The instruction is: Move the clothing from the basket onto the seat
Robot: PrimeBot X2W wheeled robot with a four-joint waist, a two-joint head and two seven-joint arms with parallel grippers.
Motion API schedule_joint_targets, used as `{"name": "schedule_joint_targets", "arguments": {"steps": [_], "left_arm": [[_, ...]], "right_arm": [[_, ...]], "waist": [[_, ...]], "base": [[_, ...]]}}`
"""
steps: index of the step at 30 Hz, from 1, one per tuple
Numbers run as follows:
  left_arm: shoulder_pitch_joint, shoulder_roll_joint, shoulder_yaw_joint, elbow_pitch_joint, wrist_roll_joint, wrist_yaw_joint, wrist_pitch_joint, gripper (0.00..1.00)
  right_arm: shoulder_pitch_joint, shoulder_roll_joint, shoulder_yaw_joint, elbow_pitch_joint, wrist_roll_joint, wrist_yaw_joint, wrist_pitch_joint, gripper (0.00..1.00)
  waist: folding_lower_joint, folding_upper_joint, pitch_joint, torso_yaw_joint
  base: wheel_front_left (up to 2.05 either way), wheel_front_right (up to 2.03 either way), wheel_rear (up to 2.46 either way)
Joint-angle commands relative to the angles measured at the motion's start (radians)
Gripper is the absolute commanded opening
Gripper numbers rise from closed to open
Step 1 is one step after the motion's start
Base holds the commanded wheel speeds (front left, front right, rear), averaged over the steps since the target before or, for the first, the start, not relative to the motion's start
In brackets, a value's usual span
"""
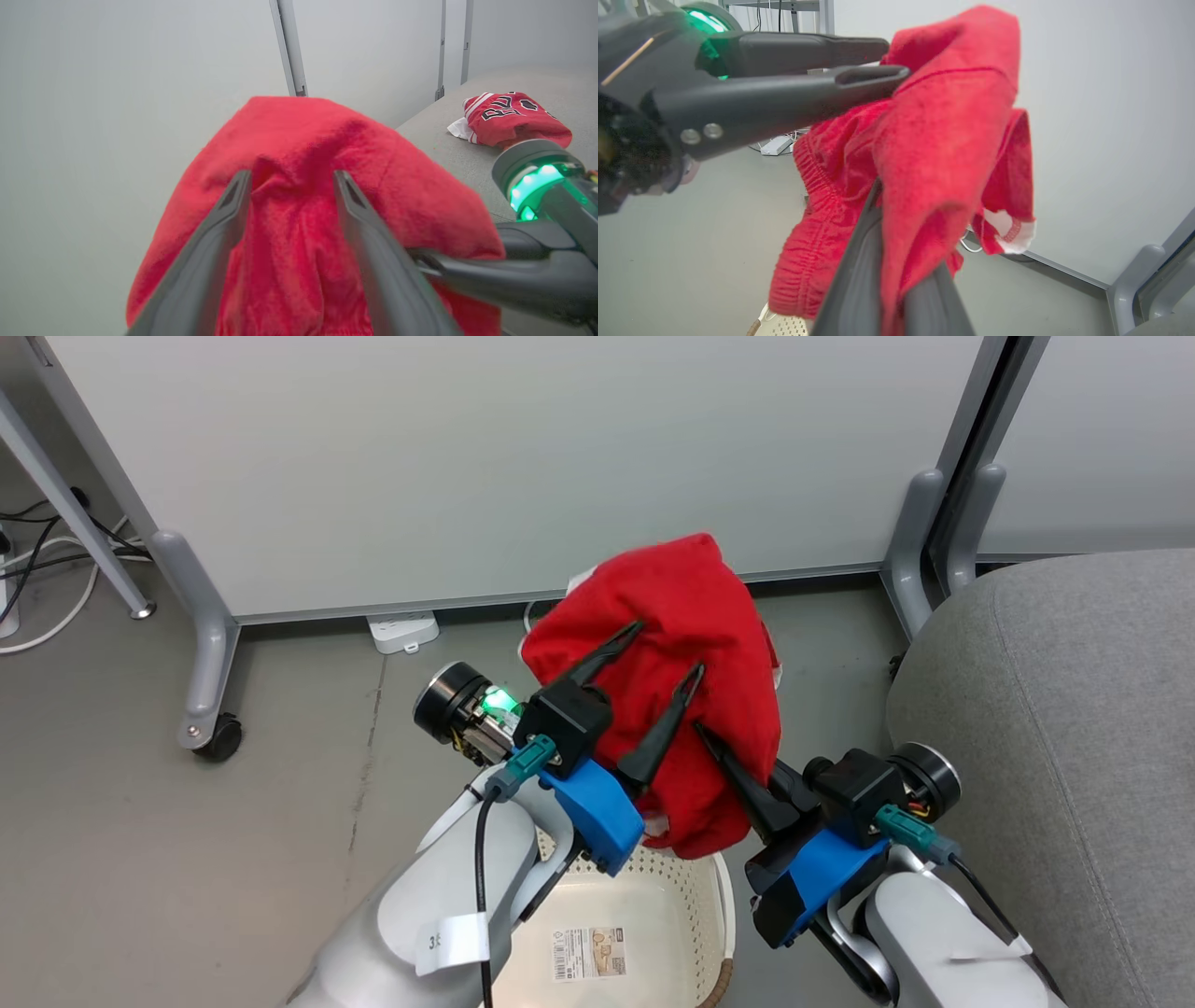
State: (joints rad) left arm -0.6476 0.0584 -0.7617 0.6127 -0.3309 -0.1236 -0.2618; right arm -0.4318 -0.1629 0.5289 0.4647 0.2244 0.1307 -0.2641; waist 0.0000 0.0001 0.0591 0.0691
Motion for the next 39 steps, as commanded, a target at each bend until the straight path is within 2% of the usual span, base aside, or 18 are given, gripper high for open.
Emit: {"name": "schedule_joint_targets", "arguments": {"steps": [1, 15, 23, 39], "left_arm": [[0.012, 0.001, 0.004, -0.005, 0.01, 0.003, -0.005, 1.0], [0.013, 0.006, 0.023, -0.006, 0.036, 0.0, -0.005, 1.0], [0.007, 0.004, 0.017, -0.013, 0.048, -0.002, -0.004, 1.0], [0.01, -0.003, -0.053, -0.027, 0.068, -0.007, -0.004, 1.0]], "right_arm": [[-0.002, -0.004, -0.002, -0.009, 0.003, 0.0, 0.0, 0.0], [0.014, -0.016, -0.046, -0.049, -0.008, 0.0, 0.0, 0.0], [0.015, -0.037, -0.104, -0.077, -0.019, 0.0, -0.001, 0.0], [0.046, -0.063, -0.289, -0.142, -0.038, 0.0, -0.001, 0.0]], "waist": [[0.0, -0.0001, 0.001, -0.001], [0.0, -0.0001, 0.03, -0.055], [0.0, -0.0001, 0.066, -0.127], [0.0, -0.0001, 0.152, -0.301]], "base": [[0.0, 0.0, 0.0], [0.0, 0.0, 0.0], [0.0, 0.0, 0.0], [0.0, 0.0, 0.0]]}}
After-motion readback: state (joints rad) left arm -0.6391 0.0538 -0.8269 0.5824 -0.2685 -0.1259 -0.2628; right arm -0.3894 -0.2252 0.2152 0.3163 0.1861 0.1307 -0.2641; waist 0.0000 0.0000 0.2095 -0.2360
